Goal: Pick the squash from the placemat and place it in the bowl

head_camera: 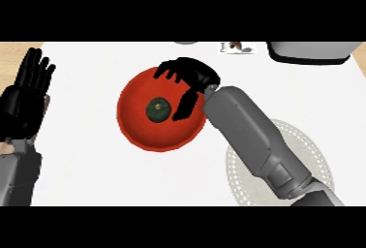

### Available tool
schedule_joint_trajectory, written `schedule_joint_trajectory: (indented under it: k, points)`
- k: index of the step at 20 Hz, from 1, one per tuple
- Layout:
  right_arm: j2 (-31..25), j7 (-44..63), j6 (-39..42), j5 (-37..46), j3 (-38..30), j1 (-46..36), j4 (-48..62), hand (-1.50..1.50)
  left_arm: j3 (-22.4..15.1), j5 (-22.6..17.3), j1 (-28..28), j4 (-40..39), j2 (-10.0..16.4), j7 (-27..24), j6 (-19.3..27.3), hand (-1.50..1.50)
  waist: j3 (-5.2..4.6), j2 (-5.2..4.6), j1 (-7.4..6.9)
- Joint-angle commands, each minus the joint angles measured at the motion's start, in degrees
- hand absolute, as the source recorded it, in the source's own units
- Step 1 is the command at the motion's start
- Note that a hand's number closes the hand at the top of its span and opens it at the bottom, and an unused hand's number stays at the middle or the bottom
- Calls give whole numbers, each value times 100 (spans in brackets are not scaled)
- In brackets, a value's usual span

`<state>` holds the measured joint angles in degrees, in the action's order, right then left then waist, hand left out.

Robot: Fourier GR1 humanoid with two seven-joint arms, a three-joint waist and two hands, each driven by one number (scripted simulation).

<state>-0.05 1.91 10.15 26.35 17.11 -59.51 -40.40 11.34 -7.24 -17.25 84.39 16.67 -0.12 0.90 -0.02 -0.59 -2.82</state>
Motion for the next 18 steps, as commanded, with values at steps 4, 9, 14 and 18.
schedule_joint_trajectory:
  k: [4, 9, 14, 18]
  points:
    - [5, -704, -1009, -1475, 45, 107, 292, -150, 116, -213, -188, -56, 99, 56, -192, 0, 3, -31, -128]
    - [5, -1321, -1676, -1632, -894, -139, 687, -150, 49, -37, 216, -4, 0, -183, -129, 0, 3, -25, 16]
    - [-622, -1431, -1497, -1967, -1643, -398, 1165, -150, 36, 8, 246, 149, -50, -136, -33, 0, 3, -6, 97]
    - [-1101, -2022, -1088, -2235, -2090, -390, 1814, -150, 84, -57, -105, 87, 10, 160, 27, 0, 7, -50, 38]
